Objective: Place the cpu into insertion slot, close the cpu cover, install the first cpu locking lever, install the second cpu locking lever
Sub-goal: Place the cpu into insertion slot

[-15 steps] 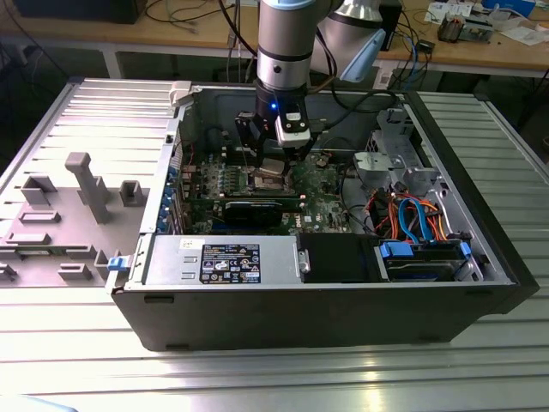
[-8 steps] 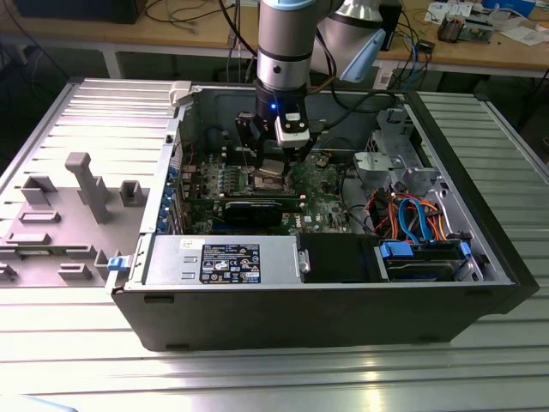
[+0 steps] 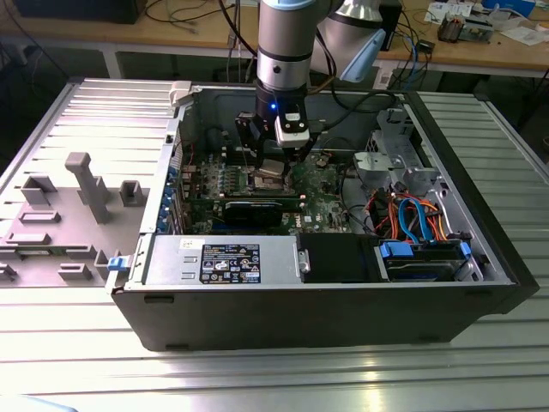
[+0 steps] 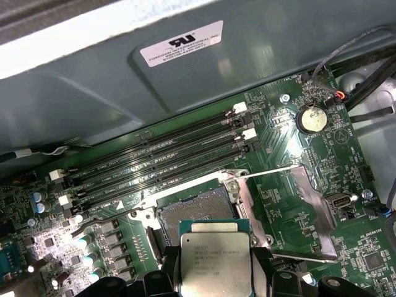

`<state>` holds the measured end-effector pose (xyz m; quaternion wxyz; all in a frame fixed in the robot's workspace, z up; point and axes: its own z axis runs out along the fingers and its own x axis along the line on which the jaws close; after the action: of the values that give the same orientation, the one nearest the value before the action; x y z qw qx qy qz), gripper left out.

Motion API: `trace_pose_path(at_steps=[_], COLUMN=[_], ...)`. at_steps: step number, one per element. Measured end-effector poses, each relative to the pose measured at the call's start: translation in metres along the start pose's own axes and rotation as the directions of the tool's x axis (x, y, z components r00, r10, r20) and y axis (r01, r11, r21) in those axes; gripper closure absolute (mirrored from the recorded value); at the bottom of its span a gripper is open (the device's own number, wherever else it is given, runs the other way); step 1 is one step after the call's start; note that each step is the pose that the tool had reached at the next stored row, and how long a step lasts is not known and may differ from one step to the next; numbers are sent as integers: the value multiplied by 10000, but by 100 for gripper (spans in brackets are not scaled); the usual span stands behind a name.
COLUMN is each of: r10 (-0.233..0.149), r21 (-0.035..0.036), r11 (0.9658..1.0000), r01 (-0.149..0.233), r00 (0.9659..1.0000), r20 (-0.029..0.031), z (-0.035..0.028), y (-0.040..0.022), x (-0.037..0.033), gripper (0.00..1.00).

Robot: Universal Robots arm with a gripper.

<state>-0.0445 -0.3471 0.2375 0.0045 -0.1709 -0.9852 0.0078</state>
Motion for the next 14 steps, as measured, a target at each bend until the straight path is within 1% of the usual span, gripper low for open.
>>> trace_pose_path(at_steps=[14], r10=[60], r21=[14], r11=[10000], r01=[-61], r00=[10000], r20=[4], z=[3], y=[0], x=[0], gripper=[45])
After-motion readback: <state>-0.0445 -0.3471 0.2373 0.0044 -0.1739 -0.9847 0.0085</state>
